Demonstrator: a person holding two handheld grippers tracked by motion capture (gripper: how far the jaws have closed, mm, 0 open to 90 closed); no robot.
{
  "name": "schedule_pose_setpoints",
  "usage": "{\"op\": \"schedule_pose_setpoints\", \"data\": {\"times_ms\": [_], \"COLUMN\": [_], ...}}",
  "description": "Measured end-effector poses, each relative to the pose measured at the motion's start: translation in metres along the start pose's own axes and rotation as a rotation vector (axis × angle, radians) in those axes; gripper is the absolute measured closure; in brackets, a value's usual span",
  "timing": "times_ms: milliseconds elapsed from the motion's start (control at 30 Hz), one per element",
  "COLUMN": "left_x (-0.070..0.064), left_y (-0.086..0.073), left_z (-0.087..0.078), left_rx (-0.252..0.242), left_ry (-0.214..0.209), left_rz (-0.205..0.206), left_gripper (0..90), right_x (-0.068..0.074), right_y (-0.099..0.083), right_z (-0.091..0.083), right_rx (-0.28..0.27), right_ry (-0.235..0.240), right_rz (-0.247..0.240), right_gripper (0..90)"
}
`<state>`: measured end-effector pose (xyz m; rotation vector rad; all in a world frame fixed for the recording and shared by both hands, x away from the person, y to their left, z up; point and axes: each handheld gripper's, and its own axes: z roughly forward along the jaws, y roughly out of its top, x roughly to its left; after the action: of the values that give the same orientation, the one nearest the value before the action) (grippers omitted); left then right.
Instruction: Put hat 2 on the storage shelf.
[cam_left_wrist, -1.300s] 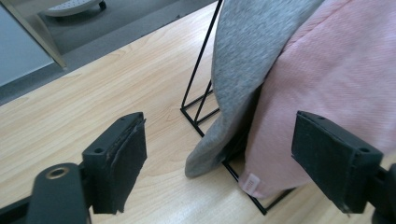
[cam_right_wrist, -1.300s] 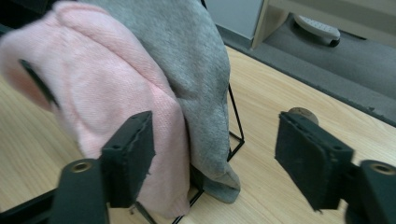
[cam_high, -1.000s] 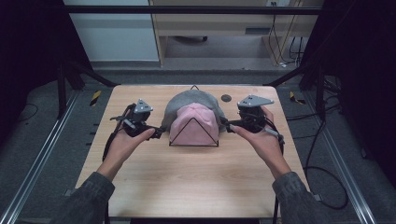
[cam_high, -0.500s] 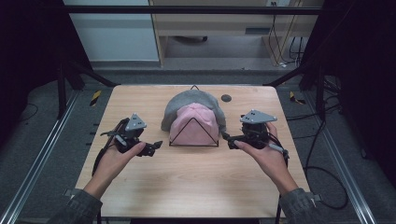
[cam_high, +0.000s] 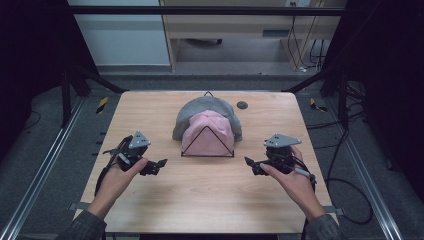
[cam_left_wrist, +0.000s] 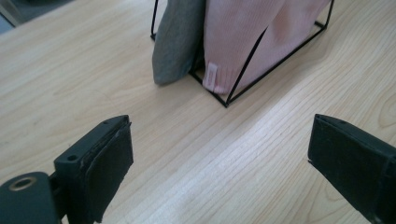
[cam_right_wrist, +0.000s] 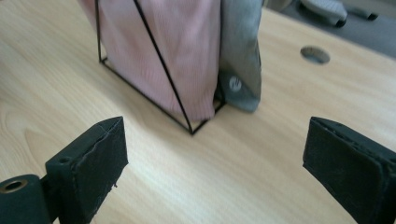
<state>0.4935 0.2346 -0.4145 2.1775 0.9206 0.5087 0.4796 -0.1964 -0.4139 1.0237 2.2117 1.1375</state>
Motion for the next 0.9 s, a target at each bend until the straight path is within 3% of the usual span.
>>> {"op": "schedule_pose_setpoints", "data": {"times_ms": [400,567,900], "left_x": [0.005,0.009,0.009], "left_y": [-0.026,-0.038,-0.05], "left_z": [0.027,0.036,0.05], "left_rx": [0.095,0.131,0.194], "left_ry": [0.001,-0.013,-0.063], "left_rz": [-0.018,-0.03,-0.052], "left_gripper": [6.1,6.3,5.8], "right_x": [-0.004,-0.008,-0.015], "right_y": [-0.04,-0.053,-0.07], "right_z": [0.019,0.03,0.046], "right_rx": [0.107,0.143,0.213], "right_ry": [0.015,0.009,-0.019], "right_rz": [0.037,0.079,0.113], "right_gripper": [6.7,6.9,6.9]}}
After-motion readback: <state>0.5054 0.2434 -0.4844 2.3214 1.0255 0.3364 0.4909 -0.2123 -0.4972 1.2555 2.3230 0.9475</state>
